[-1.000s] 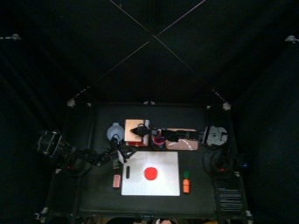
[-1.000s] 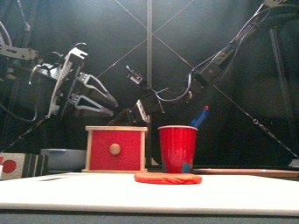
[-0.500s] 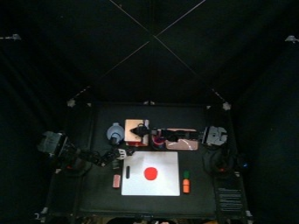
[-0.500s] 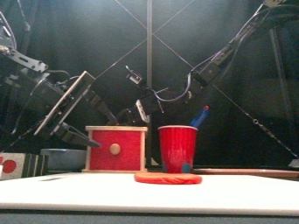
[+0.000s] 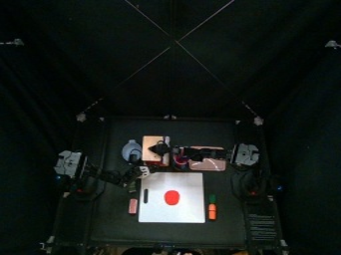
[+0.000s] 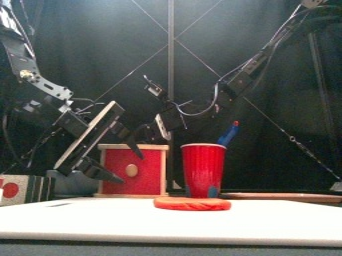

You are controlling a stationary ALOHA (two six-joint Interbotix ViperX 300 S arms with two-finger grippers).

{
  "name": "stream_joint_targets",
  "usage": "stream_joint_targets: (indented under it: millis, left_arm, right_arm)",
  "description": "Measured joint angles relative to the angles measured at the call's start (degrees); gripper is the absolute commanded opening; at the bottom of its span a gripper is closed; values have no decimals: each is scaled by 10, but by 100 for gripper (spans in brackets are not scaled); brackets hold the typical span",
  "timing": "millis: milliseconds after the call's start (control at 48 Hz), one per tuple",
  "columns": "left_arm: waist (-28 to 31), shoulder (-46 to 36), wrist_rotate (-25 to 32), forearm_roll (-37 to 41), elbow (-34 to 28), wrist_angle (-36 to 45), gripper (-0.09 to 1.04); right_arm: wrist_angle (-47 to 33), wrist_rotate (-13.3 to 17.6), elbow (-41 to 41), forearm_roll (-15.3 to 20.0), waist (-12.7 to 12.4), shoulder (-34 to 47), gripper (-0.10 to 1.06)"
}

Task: Get the cutter from the drawer then cut the dough then place the extra dough in the bowl
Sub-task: Open the drawer

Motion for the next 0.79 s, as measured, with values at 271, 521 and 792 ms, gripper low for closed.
stream_joint_targets:
  millis: [271, 521, 792]
  left_arm:
    - [29, 4, 0, 33, -1, 0, 91]
    - [33, 16, -1, 40, -4, 0, 78]
    - [34, 23, 0, 41, -7, -1, 66]
  right_arm:
    - [0, 1, -1, 0, 3, 0, -4]
    - [4, 1, -1, 1, 5, 0, -4]
    - [9, 2, -2, 0, 9, 0, -4]
